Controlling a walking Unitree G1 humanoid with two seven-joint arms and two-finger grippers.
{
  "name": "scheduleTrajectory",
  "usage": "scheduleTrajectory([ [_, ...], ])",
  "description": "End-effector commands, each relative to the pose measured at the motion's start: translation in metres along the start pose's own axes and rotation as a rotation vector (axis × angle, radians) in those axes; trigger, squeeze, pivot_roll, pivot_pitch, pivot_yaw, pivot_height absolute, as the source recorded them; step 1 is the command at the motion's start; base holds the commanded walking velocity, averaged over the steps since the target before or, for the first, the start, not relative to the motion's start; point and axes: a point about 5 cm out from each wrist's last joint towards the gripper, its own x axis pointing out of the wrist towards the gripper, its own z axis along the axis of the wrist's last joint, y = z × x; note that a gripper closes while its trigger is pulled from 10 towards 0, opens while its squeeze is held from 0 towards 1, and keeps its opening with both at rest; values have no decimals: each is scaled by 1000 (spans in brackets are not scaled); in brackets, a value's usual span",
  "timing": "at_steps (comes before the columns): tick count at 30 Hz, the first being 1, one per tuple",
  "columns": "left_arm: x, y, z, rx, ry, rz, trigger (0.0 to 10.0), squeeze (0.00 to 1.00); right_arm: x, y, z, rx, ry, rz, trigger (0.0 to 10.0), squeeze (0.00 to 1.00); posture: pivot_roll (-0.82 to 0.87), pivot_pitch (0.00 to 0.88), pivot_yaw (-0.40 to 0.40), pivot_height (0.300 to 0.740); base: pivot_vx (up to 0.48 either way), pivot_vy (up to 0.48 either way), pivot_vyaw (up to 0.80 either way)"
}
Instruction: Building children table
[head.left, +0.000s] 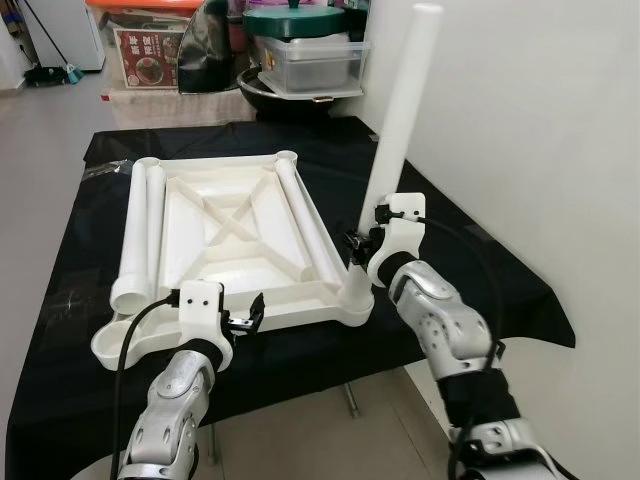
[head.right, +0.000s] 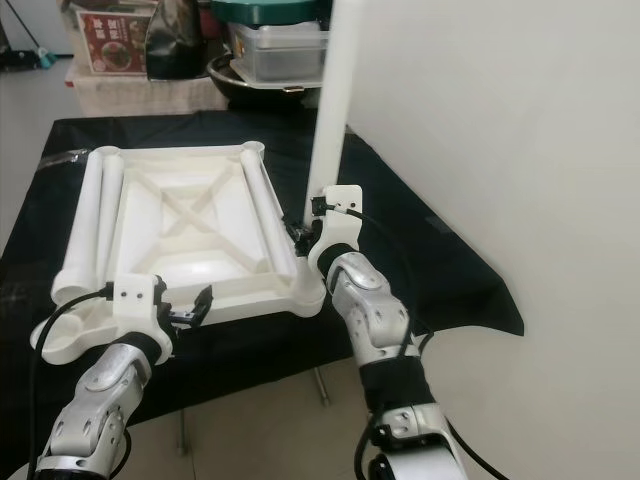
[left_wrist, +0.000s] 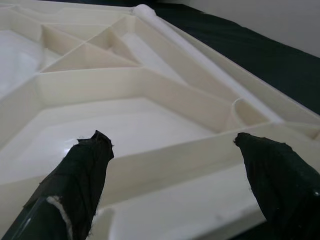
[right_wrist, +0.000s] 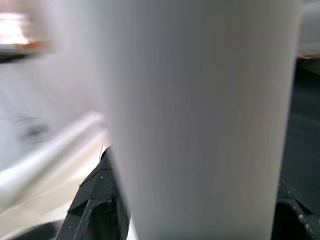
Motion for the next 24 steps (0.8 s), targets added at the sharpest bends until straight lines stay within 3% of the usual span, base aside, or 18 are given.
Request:
scheduleTrajectory([
  [1, 1, -2, -2, 1, 5, -8, 10000, 0, 3, 27, -2, 16, 12, 188, 10000, 0, 89, 0, -114, 740, 0, 0, 0],
  [3, 1, -3, -2, 1, 5, -8, 10000, 0, 1, 32, -4, 33, 21, 236, 10000, 0, 92, 0, -117, 740, 0, 0, 0],
  [4, 1, -3, -1, 1, 4, -7, 10000, 0, 0, 34, -10, 33, 41, 249, 7922, 0, 92, 0, -117, 740, 0, 0, 0],
  [5, 1, -3, -1, 1, 3, -6, 10000, 0, 0, 34, -16, 23, 59, 242, 6902, 0, 92, 0, -117, 740, 0, 0, 0],
  [6, 1, -3, -1, 1, 3, -6, 10000, 0, 0, 34, -16, 23, 59, 242, 6902, 0, 92, 0, -117, 740, 0, 0, 0],
  [7, 1, -3, -1, 1, 2, -5, 10000, 0, 0, 34, -22, 8, 83, 227, 5490, 0, 92, 0, -117, 740, 0, 0, 0],
  [8, 1, -3, -1, 1, 2, -5, 10000, 0, 0, 34, -22, 8, 83, 227, 5490, 0, 92, 0, -117, 740, 0, 0, 0],
  [9, 1, -3, -1, 1, 2, -4, 10000, 0, 1, 31, -27, -9, 103, 202, 3647, 0, 95, 0, -119, 740, 0, 0, 0],
  [10, 1, -3, -1, 1, 2, -4, 10000, 0, 1, 31, -27, -9, 103, 202, 3647, 0, 95, 0, -119, 740, 0, 0, 0],
  [11, 1, -3, -1, 1, 2, -5, 10000, 0, 3, 26, -31, 1, 120, 151, 0, 0, 95, 0, -118, 740, 0, 0, 0],
  [14, 1, -3, -1, 0, 2, -5, 10000, 0, 4, 20, -35, 7, 135, 92, 0, 0, 95, 0, -118, 740, 0, 0, 0],
  [16, 0, -4, -2, -1, 5, -8, 10000, 0, 0, -28, -53, -5, 241, -363, 0, 0, 89, 0, -112, 740, 0, 0, 0],
  [17, 0, -4, -2, -1, 5, -8, 10000, 0, 0, -28, -53, -5, 241, -363, 0, 0, 89, 0, -112, 740, 0, 0, 0],
  [19, 0, -4, -3, -1, 7, -11, 10000, 0, -17, -55, -64, 13, 302, -648, 0, 0, 93, 0, -114, 740, 0, 0, 0],
  [22, -1, -4, -3, -1, 9, -12, 10000, 0, -30, -57, -63, -9, 293, -753, 0, 0, 86, 0, -110, 740, 0, 0, 0],
  [24, -1, -4, -3, -1, 10, -11, 10000, 0, -30, -56, -62, -20, 292, -762, 0, 0, 86, 0, -109, 740, 0, 0, 0],
])
